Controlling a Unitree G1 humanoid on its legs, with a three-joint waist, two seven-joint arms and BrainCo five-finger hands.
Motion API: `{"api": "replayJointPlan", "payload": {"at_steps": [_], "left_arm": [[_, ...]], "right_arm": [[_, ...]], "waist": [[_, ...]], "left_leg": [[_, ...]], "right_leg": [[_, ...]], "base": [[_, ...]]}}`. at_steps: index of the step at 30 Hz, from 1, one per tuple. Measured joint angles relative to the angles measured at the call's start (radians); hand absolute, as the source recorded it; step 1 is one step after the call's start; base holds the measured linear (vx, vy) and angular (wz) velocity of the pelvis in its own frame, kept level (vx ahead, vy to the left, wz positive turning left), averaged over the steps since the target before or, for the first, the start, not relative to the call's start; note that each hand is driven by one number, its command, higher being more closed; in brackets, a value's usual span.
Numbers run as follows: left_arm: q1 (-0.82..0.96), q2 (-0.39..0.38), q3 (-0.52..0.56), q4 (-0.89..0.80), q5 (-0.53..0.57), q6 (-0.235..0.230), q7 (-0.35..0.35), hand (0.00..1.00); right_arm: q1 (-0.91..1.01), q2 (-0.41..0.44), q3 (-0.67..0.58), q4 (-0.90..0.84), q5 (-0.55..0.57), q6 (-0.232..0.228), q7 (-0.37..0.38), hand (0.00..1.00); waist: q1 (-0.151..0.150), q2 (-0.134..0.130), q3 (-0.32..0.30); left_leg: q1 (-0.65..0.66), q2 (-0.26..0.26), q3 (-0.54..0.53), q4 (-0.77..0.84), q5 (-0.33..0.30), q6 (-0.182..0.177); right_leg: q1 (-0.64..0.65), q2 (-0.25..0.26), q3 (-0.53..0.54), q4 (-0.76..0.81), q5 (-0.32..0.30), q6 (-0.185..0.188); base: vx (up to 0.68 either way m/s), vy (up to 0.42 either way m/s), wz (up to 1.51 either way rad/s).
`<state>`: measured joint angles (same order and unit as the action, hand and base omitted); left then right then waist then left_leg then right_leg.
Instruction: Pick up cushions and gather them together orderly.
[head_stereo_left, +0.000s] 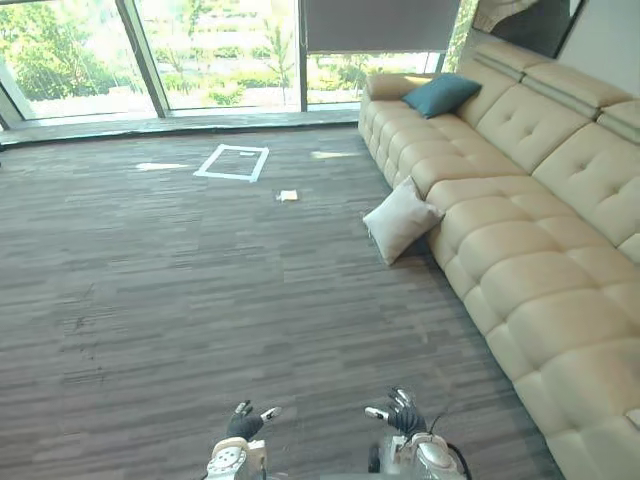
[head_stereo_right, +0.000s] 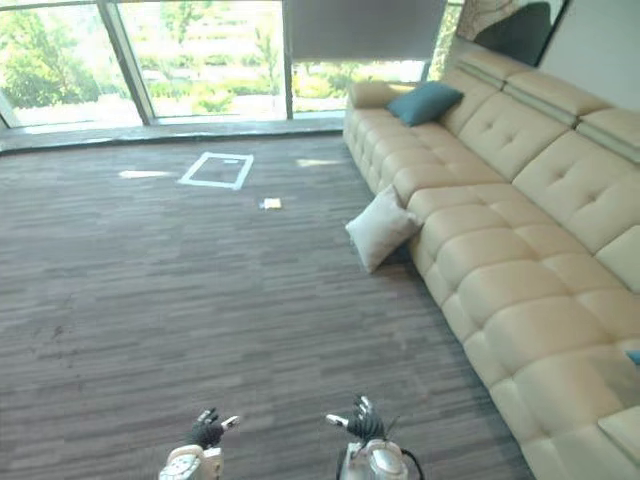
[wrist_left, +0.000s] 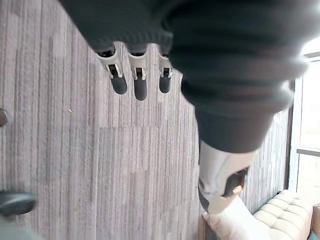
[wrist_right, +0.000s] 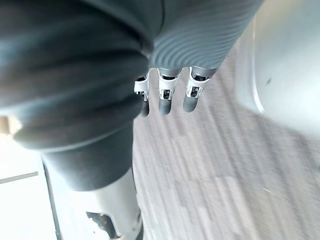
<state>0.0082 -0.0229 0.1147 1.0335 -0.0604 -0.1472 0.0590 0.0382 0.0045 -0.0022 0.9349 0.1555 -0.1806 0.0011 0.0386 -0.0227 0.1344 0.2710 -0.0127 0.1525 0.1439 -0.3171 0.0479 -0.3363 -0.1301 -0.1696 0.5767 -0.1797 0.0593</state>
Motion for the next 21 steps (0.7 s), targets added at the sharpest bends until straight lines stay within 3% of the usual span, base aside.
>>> {"api": "replayJointPlan", "payload": {"at_steps": [2,3,4,5,6,8,9,10,13,15,17,18,19,21], "left_arm": [[0.006,-0.008,-0.013,0.003,0.001,0.002,-0.002,0.00],[0.018,-0.021,-0.011,0.002,0.003,0.002,-0.004,0.00],[0.020,-0.027,0.009,0.004,0.010,0.002,-0.004,0.00],[0.015,-0.033,0.028,0.002,0.019,0.001,-0.005,0.00],[0.010,-0.040,0.043,0.001,0.021,0.001,-0.008,0.00],[0.013,-0.038,0.099,0.001,0.019,0.002,-0.011,0.00],[0.009,-0.036,0.109,-0.004,0.018,0.001,-0.016,0.00],[0.008,-0.033,0.111,-0.010,0.018,0.001,-0.018,0.00],[0.015,-0.029,0.111,-0.051,0.017,-0.006,-0.020,0.00],[0.017,-0.029,0.109,-0.063,0.017,-0.017,-0.019,0.00],[0.018,-0.028,0.106,-0.065,0.017,-0.021,-0.017,0.00],[0.023,-0.027,0.102,-0.064,0.016,-0.022,-0.016,0.00],[0.024,-0.019,0.102,-0.062,0.017,-0.022,-0.016,0.00],[0.021,0.005,0.102,-0.060,0.017,-0.019,-0.016,0.00]], "right_arm": [[-0.004,-0.006,-0.003,0.016,0.000,0.001,0.000,0.00],[-0.013,-0.009,0.002,0.021,0.000,0.002,0.000,0.00],[-0.025,-0.009,0.003,0.033,-0.001,0.008,-0.002,0.00],[-0.040,-0.014,0.005,0.050,-0.002,0.015,-0.003,0.00],[-0.043,-0.017,0.009,0.056,-0.005,0.015,-0.002,0.00],[-0.050,-0.021,0.023,0.059,-0.009,0.022,-0.002,0.00],[-0.049,-0.021,0.022,0.064,-0.009,0.030,-0.004,0.00],[-0.043,-0.016,0.022,0.066,-0.008,0.034,-0.004,0.00],[-0.043,-0.004,0.016,0.067,-0.002,0.035,-0.005,0.00],[-0.056,-0.008,0.012,0.066,-0.001,0.033,-0.010,0.00],[-0.054,-0.009,0.013,0.067,-0.001,0.034,-0.015,0.00],[-0.042,-0.010,0.024,0.078,-0.001,0.034,-0.019,0.00],[-0.042,-0.006,0.024,0.090,-0.001,0.034,-0.019,0.00],[-0.033,0.008,0.047,0.104,-0.001,0.034,-0.018,0.00]], "waist": [[-0.004,-0.001,-0.003],[-0.016,0.012,-0.017],[-0.022,0.024,-0.021],[-0.017,0.041,-0.018],[-0.015,0.055,-0.012],[-0.011,0.071,0.000],[-0.004,0.086,0.013],[0.004,0.081,0.017],[0.023,0.060,0.020],[0.027,0.058,0.022],[0.030,0.059,0.021],[0.033,0.054,0.005],[0.034,0.042,-0.008],[0.031,-0.017,-0.041]], "left_leg": [[0.048,0.010,-0.027,-0.024,-0.037,-0.017],[0.077,0.030,-0.053,-0.028,-0.044,-0.020],[0.076,0.046,-0.072,0.010,-0.041,-0.024],[0.037,0.070,-0.082,0.149,-0.023,-0.055],[-0.032,0.087,-0.082,0.323,0.027,-0.098],[-0.208,0.132,-0.085,0.721,0.198,-0.185],[-0.268,0.170,-0.064,0.852,0.180,-0.167],[-0.310,0.182,-0.038,0.902,0.165,-0.146],[-0.449,0.199,0.091,0.824,0.090,-0.113],[-0.506,0.190,0.148,0.544,0.088,-0.103],[-0.518,0.161,0.125,0.246,0.154,-0.100],[-0.517,0.142,0.081,0.158,0.305,-0.097],[-0.517,0.121,0.079,0.163,0.309,-0.084],[-0.524,0.076,0.107,0.198,0.243,-0.042]], "right_leg": [[-0.002,0.023,0.007,-0.232,0.119,-0.021],[0.004,0.044,0.009,-0.204,0.182,-0.055],[0.004,0.054,0.008,-0.165,0.164,-0.090],[0.023,0.061,-0.009,-0.125,0.128,-0.099],[0.050,0.073,-0.017,-0.116,0.109,-0.112],[0.164,0.099,-0.011,-0.188,0.059,-0.125],[0.250,0.120,-0.004,-0.236,0.051,-0.132],[0.316,0.123,0.007,-0.280,0.042,-0.136],[0.489,0.094,0.052,-0.403,0.028,-0.121],[0.551,0.063,0.080,-0.457,0.003,-0.081],[0.600,0.040,0.097,-0.484,-0.045,-0.042],[0.635,0.028,0.130,-0.493,-0.095,-0.014],[0.637,0.012,0.141,-0.493,-0.098,-0.014],[0.610,-0.039,0.175,-0.434,-0.074,-0.023]], "base": [[0.64,-0.185,0.46],[0.70,-0.203,0.49],[0.73,-0.205,0.38],[0.70,-0.221,0.11],[0.68,-0.225,-0.02],[0.73,-0.172,-0.17],[0.66,-0.098,-0.24],[0.58,-0.051,-0.32],[0.54,-0.014,-0.46],[0.48,0.087,-0.61],[0.57,0.250,-0.57],[0.55,0.307,-0.51],[0.57,0.317,-0.32],[0.65,0.311,-0.09]]}}
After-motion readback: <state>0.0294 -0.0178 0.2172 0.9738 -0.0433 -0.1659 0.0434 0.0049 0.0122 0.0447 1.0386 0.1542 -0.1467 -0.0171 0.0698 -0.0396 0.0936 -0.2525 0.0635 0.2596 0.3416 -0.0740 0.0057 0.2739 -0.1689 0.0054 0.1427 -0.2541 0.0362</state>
